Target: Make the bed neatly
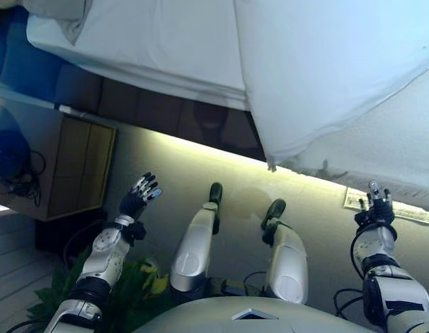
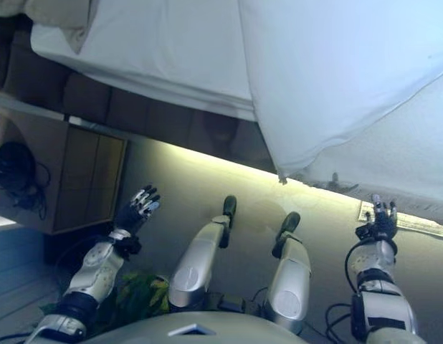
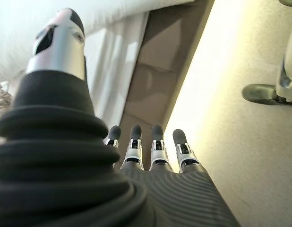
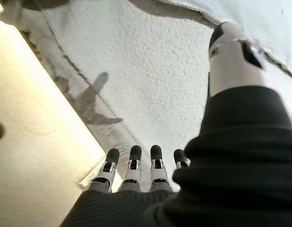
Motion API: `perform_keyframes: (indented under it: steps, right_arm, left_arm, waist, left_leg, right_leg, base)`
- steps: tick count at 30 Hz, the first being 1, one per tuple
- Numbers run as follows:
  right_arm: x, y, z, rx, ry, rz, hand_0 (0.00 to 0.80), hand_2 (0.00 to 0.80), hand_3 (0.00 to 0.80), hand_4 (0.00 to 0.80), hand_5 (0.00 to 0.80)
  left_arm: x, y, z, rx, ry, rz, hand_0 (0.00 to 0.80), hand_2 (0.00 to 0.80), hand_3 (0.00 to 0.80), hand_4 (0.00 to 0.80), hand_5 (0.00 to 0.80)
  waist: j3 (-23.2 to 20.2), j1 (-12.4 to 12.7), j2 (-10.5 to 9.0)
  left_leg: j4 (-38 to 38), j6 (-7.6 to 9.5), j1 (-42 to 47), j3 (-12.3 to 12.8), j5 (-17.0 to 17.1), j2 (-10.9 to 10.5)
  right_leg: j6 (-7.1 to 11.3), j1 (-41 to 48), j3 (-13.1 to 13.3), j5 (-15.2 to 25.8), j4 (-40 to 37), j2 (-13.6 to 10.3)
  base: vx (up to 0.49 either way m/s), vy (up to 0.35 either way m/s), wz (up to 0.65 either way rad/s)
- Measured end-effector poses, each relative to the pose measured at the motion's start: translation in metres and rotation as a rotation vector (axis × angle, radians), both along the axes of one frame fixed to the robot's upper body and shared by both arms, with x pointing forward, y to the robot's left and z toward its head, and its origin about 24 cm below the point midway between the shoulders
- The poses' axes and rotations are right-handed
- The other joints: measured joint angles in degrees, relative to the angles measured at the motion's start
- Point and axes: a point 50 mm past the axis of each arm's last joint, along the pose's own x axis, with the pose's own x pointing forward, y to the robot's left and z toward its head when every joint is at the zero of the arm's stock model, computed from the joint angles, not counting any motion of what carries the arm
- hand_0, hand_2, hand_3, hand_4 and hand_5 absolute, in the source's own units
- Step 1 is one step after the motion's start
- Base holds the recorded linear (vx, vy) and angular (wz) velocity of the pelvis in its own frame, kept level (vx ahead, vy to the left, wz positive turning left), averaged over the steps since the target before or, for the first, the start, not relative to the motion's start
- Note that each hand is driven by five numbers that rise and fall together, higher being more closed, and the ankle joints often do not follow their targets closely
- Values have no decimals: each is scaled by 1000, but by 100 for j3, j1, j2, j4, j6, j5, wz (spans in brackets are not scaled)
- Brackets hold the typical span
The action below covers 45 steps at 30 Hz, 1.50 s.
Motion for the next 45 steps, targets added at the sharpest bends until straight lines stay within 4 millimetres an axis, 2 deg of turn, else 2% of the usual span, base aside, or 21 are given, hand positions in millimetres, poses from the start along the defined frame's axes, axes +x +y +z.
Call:
perform_keyframes:
  steps: [5, 8, 12, 18, 21, 25, 29, 35, 40, 45]
  right_arm:
    - [8, 0, 6, -8, -4, 14, 0, 0, 0, 0, 0]
    - [9, -11, 16, -58, 17, 4, 0, 0, 0, 0, 0]
    - [7, -24, 25, -92, 48, -48, 0, 0, 0, 0, 0]
    - [6, -44, 42, -92, 63, -132, 0, 0, 0, 0, 0]
    - [-3, -57, 47, -47, 51, -188, 0, 0, 0, 0, 0]
    - [-5, -65, 54, -8, -14, -180, 0, 0, 0, 0, 0]
    - [6, -61, 60, 47, -105, -132, 0, 0, 0, 0, 0]
    - [24, -55, 74, 89, -218, -99, 0, 0, 0, 0, 0]
    - [36, -52, 85, 50, -212, -72, 0, 0, 0, 0, 0]
    - [45, -45, 85, -2, -131, 11, 0, 0, 0, 0, 0]
  left_arm:
    - [-1, 3, 2, 10, -10, -4, 0, 0, 0, 0, 0]
    - [-1, 3, 3, 10, -13, -15, 0, 0, 0, 0, 0]
    - [1, 0, 8, 3, -37, -40, 0, 0, 0, 0, 0]
    - [2, -1, 13, -21, -65, -36, 0, 0, 0, 0, 0]
    - [2, -2, 14, -23, -69, -40, 0, 0, 0, 0, 0]
    - [-1, -1, 15, -19, -73, -36, 0, 0, 0, 0, 0]
    - [0, -1, 16, -24, -78, -35, 0, 0, 0, 0, 0]
    - [2, -4, 21, -31, -104, -47, 0, 0, 0, 0, 0]
    - [6, -7, 23, -44, -106, -61, 0, 0, 0, 0, 0]
    - [8, -12, 25, -47, -109, -77, 0, 0, 0, 0, 0]
  waist:
    - [101, 142, 2]
    - [100, 203, 12]
    - [106, 229, 24]
    - [156, 227, 174]
    - [177, 226, 214]
    - [197, 206, 265]
    - [223, 114, 326]
    - [249, 125, 406]
    - [246, 166, 411]
    - [238, 275, 423]
  left_leg:
    - [1020, 35, -268, -4, -514, -107]
    - [1603, 103, -574, -8, -780, -179]
    - [2142, 189, -1048, 4, -911, -334]
    - [2759, 302, -1521, 36, -1065, -452]
    - [2801, 360, -1651, 55, -1036, -510]
    - [2762, 403, -1735, 67, -1003, -546]
    - [2662, 437, -1777, 92, -981, -552]
    - [2555, 419, -1804, 148, -944, -597]
    - [2472, 454, -1756, 181, -906, -667]
    - [2437, 465, -1704, 173, -882, -697]
  right_leg:
    - [12, -237, 36, -518, 997, -290]
    - [3, -521, 132, -791, 1573, -441]
    - [43, -992, 267, -937, 2149, -653]
    - [110, -1423, 423, -1013, 2660, -832]
    - [132, -1553, 478, -999, 2709, -877]
    - [198, -1622, 508, -923, 2641, -889]
    - [207, -1658, 504, -864, 2517, -886]
    - [234, -1728, 515, -849, 2459, -936]
    - [246, -1719, 530, -847, 2454, -1021]
    - [265, -1660, 527, -835, 2439, -1049]
  base:
    - [69, 12, 6]
    - [18, 28, 7]
    - [-9, 46, 11]
    - [23, 40, 4]
    - [15, 52, 6]
    - [1, 6, 1]
    - [0, 0, 0]
    - [10, 32, 0]
    - [26, 63, 3]
    - [41, 27, 3]
